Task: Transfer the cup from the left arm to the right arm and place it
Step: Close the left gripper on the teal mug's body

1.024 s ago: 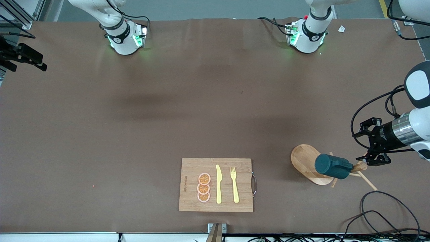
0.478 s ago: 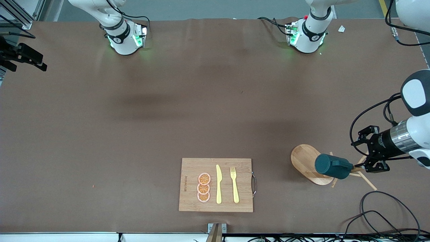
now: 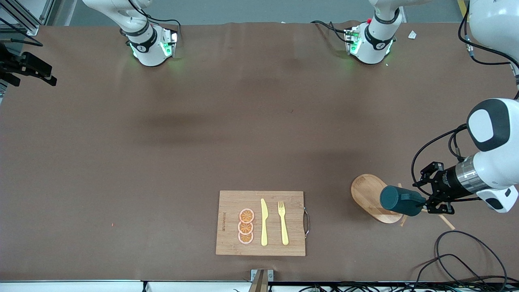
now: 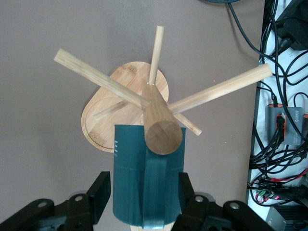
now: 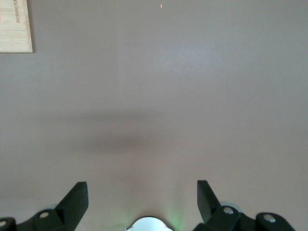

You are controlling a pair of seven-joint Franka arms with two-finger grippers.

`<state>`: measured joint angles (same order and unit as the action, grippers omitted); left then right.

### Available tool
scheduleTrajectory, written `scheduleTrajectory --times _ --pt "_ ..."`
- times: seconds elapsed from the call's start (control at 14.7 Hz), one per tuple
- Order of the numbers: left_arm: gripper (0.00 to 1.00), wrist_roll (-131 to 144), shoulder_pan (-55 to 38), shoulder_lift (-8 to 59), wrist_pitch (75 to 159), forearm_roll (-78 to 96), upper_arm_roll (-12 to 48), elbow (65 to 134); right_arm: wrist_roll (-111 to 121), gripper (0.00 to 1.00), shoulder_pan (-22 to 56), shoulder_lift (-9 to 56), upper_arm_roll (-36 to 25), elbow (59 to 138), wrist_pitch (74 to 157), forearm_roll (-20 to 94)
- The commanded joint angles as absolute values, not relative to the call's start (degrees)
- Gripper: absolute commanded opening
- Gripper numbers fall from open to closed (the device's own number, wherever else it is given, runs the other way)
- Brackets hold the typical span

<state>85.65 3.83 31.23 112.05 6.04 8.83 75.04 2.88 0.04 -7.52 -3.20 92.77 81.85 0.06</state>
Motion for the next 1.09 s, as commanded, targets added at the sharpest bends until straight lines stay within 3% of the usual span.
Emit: scheduleTrajectory --times 0.0,0.68,1.02 --pt "0.62 85.61 3.52 32.17 111.88 6.94 8.88 73.39 3.25 1.0 -0.35 -8.53 -3.08 93.43 81.74 0.61" --pt "0.22 84.64 3.6 32.17 111.62 6.94 8.88 73.65 3.25 1.0 -0.44 -8.53 -3.08 93.43 81.74 0.61" --pt "0.11 84.73 3.6 32.08 111.53 7.82 9.4 73.56 3.25 1.0 -0.44 -8.53 -3.08 93.43 81.74 0.53"
